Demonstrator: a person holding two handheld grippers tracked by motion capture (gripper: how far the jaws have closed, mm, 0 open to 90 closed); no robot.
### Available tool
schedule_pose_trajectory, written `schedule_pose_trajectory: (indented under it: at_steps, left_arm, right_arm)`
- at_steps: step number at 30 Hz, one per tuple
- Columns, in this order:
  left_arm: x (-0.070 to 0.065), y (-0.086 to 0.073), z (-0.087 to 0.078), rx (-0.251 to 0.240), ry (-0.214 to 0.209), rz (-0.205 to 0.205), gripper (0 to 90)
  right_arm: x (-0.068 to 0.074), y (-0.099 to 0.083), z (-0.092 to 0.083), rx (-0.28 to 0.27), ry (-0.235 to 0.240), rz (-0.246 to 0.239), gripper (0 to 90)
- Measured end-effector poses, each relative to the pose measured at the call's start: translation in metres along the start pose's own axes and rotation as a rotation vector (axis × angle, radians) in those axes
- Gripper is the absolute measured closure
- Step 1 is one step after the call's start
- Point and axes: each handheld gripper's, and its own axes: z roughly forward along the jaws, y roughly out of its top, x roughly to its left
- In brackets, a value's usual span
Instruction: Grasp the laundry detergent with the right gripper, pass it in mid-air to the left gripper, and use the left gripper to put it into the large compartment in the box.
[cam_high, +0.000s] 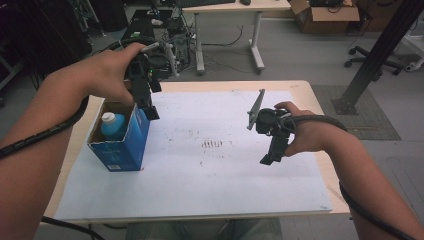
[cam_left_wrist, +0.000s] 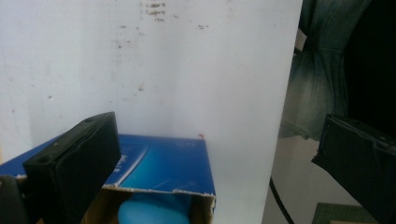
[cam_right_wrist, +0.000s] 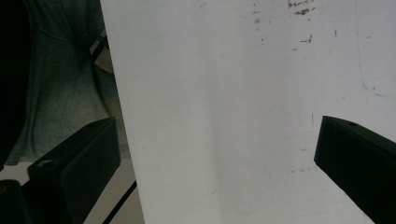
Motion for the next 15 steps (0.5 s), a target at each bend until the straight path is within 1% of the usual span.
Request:
schedule_pose_trajectory:
  at_steps: [2,3,4,6,7,9,12,15]
  left_arm:
    - [0.001,0.003,0.004,0.016,-0.002,0.016,0.2]
    - [0.001,0.006,0.009,0.028,-0.010,0.031,0.2]
    - [0.001,0.006,0.009,0.028,-0.010,0.031,0.2]
    - [0.000,0.008,0.013,0.033,-0.022,0.048,0.2]
    - [-0.001,0.011,0.016,0.037,-0.026,0.068,0.1]
    - [-0.001,0.012,0.017,0.042,-0.024,0.074,0.2]
    - [-0.003,0.015,0.020,0.051,-0.010,0.091,0.2]
    - [-0.004,0.016,0.024,0.069,-0.007,0.100,0.2]
  right_arm:
    - [0.000,0.001,0.001,0.007,0.001,0.003,0.4]
    - [0.000,0.002,0.001,0.012,0.002,-0.001,0.4]
    - [0.000,0.002,0.001,0.012,0.002,-0.001,0.4]
    - [-0.001,0.003,0.002,0.013,0.003,-0.003,0.4]
    - [-0.002,0.004,0.003,0.018,0.005,-0.004,0.4]
    - [-0.003,0.005,0.003,0.018,0.006,-0.002,0.4]
    - [-0.005,0.006,0.004,0.024,0.006,-0.003,0.4]
    - [-0.007,0.008,0.004,0.030,0.008,-0.005,0.4]
